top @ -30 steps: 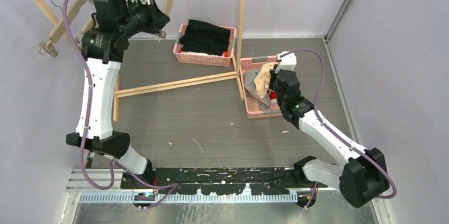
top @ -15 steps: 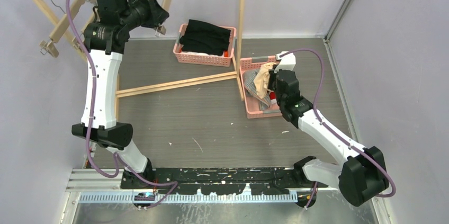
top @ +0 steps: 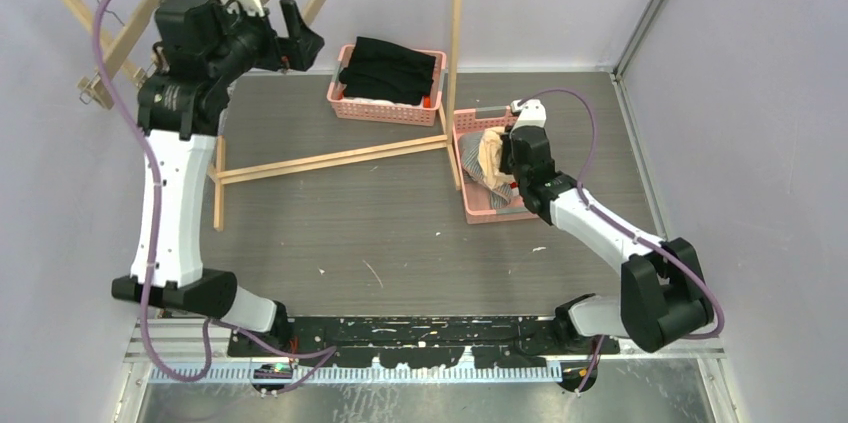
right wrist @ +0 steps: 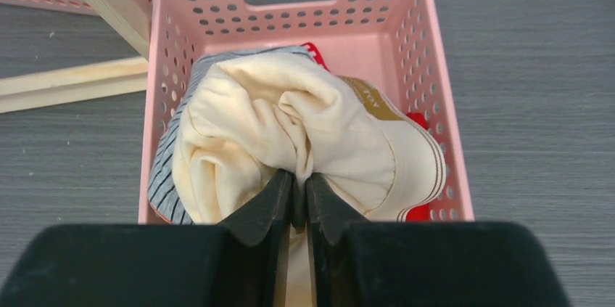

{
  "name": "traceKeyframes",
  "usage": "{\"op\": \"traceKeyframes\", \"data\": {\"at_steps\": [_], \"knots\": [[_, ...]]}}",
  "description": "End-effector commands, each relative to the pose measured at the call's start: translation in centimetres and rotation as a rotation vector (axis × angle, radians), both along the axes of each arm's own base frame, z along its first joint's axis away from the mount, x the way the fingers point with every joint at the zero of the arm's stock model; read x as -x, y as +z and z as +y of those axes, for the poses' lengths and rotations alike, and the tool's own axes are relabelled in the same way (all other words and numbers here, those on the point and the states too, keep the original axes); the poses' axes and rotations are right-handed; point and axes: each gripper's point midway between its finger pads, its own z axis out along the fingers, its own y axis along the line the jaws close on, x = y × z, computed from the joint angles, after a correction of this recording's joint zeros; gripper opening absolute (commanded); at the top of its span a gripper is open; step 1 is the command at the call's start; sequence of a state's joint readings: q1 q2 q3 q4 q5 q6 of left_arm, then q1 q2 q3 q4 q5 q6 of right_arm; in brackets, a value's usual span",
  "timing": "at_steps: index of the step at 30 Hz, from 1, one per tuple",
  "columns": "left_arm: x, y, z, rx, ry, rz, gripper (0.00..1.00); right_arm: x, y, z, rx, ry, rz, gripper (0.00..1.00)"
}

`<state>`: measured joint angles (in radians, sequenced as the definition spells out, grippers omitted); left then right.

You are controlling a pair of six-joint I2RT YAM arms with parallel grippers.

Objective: Remove the underwear clipped to the hanger

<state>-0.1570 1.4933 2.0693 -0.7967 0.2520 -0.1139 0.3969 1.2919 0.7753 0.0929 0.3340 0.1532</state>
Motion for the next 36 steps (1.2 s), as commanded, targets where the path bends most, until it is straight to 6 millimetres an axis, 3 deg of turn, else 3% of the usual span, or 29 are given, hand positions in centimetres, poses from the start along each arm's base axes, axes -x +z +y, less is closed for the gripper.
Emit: {"op": "traceKeyframes", "data": {"at_steps": [1, 3, 8, 16, 17, 19, 28, 36], "knots": [[3.3, 6.0, 1.2, 0.006, 0.026, -0.206, 0.98, -1.4, 1.1, 1.2, -0.092, 0.025, -0.001, 0.23], [4.6, 6.5, 1.4, 0.009, 0.023, -0.227, 0.98, -1.7, 1.1, 1.4, -0.089, 0.031, 0.002, 0.41], [8.1, 6.7, 2.0, 0.013, 0.026, -0.266, 0.98, -2.4, 3.2, 1.2, -0.063, 0.034, -0.045, 0.56], [11.0, 3.9, 4.7, -0.048, 0.144, -0.259, 0.98, -1.2, 12.1, 0.3, -0.062, 0.049, -0.231, 0.66], [11.7, 3.6, 5.1, -0.051, 0.155, -0.259, 0.98, -0.8, 13.0, -0.1, -0.060, 0.043, -0.251, 0.71], [12.9, 2.7, 5.4, -0.048, 0.163, -0.252, 0.98, 0.4, 14.8, -0.8, -0.071, 0.025, -0.297, 0.98], [17.2, -2.1, 7.2, -0.014, 0.248, -0.233, 0.98, 6.8, 20.2, -7.3, -0.125, -0.212, -0.508, 1.00], [18.7, -8.9, 8.5, -0.008, 0.319, -0.114, 0.98, 10.7, 20.2, -10.9, -0.175, -0.355, -0.572, 1.00]]}}
